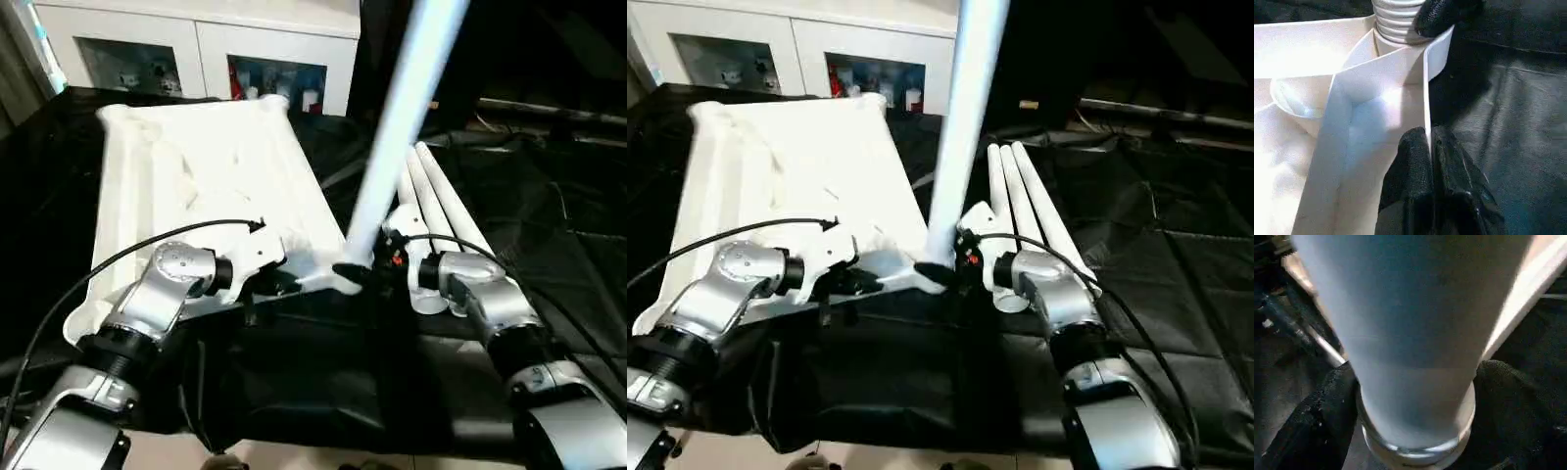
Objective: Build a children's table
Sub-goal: Rotate leg to tighten
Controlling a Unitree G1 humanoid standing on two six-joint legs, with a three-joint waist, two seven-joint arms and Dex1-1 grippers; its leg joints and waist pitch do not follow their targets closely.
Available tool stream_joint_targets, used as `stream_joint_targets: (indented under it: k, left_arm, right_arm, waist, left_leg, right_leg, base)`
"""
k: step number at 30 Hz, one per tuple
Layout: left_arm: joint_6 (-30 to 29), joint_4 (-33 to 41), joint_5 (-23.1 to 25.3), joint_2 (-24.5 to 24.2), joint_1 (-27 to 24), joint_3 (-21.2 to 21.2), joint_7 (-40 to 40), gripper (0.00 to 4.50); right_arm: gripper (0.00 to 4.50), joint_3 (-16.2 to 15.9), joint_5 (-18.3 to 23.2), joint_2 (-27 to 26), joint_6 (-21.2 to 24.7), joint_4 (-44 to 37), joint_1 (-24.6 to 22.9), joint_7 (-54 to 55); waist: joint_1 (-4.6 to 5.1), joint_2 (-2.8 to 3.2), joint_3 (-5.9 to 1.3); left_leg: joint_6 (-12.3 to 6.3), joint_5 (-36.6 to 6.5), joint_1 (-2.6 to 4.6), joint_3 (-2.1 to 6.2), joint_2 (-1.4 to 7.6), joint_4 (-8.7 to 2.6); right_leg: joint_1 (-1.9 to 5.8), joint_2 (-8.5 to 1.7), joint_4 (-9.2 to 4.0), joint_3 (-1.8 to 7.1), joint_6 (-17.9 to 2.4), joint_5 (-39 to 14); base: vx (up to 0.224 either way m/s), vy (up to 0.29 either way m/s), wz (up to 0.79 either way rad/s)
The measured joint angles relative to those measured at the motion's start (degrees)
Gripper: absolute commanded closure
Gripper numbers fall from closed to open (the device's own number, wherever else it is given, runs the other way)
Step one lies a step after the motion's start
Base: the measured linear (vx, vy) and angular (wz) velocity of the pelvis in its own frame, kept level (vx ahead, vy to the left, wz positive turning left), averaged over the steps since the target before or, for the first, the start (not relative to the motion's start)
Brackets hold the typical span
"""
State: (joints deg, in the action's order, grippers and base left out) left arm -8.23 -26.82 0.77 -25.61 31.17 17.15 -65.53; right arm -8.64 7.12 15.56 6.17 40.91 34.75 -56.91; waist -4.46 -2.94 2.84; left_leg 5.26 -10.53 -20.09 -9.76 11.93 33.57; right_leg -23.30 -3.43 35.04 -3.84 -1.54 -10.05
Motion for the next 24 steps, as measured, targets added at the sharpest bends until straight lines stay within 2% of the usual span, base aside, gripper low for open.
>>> stream_joint_targets:
  k: [4, 5, 10, 16, 21, 24]
  left_arm:
    - [0.0, 0.4, -0.7, -0.8, -0.4, 0.0, -1.8, 4.5]
    - [0.0, 0.4, -0.8, -0.9, -0.4, 0.0, -2.1, 4.5]
    - [0.0, 0.4, -0.9, -1.0, -0.4, 0.0, -2.4, 4.5]
    - [-0.1, 0.4, -1.0, -1.1, -0.5, 0.0, -2.4, 4.5]
    - [-1.9, -0.5, 0.1, 0.4, 0.1, -0.6, 1.9, 4.5]
    - [-3.9, -3.3, 1.7, 4.0, 2.1, -0.8, 7.9, 4.5]
  right_arm:
    - [0.58, -0.7, 0.0, 0.3, 0.7, -1.6, -1.0, -1.7]
    - [0.75, -0.7, 0.0, 0.4, 0.9, -1.8, -1.2, -1.9]
    - [1.02, -0.8, 0.1, 0.3, 2.5, -3.3, -1.7, -2.5]
    - [1.65, -0.4, 0.9, -0.6, 3.3, -4.5, -3.0, -1.2]
    - [1.7, 2.0, 0.7, -4.3, 2.9, -2.6, -3.1, 7.0]
    - [1.71, 4.8, 0.2, -8.4, 2.6, 1.9, -0.8, 17.7]
  waist:
    - [0.01, 0.02, 0.01]
    - [0.0, 0.02, 0.01]
    - [-0.02, 0.02, 0.01]
    - [0.07, 0.02, 0.01]
    - [0.72, 0.0, 0.0]
    - [1.17, -0.01, -0.01]
  left_leg:
    - [0.01, 0.0, 0.01, 0.0, 0.01, 0.01]
    - [0.01, 0.0, 0.01, 0.0, 0.01, 0.01]
    - [0.01, 0.0, 0.01, 0.01, 0.01, -0.01]
    - [0.01, 0.0, 0.02, 0.01, 0.01, -0.01]
    - [0.05, 0.0, 0.09, 0.03, 0.0, 0.05]
    - [0.06, 0.0, 0.15, 0.04, -0.01, 0.1]
  right_leg:
    - [0.0, 0.01, 0.02, 0.0, 0.0, 0.0]
    - [0.0, 0.01, 0.01, 0.0, 0.0, 0.0]
    - [0.0, 0.01, 0.01, 0.0, 0.0, 0.0]
    - [0.0, 0.01, 0.01, 0.01, 0.0, 0.0]
    - [0.14, 0.01, 0.04, 0.04, 0.3, -0.1]
    - [0.24, 0.0, 0.03, 0.06, 0.3, -0.2]
  base:
    - [0.0, 0.0, 0.0]
    - [0.0, 0.0, 0.0]
    - [0.0, 0.0, 0.0]
    - [0.0, 0.0, 0.0]
    - [0.0, 0.0, 0.0]
    - [0.0, 0.0, 0.0]
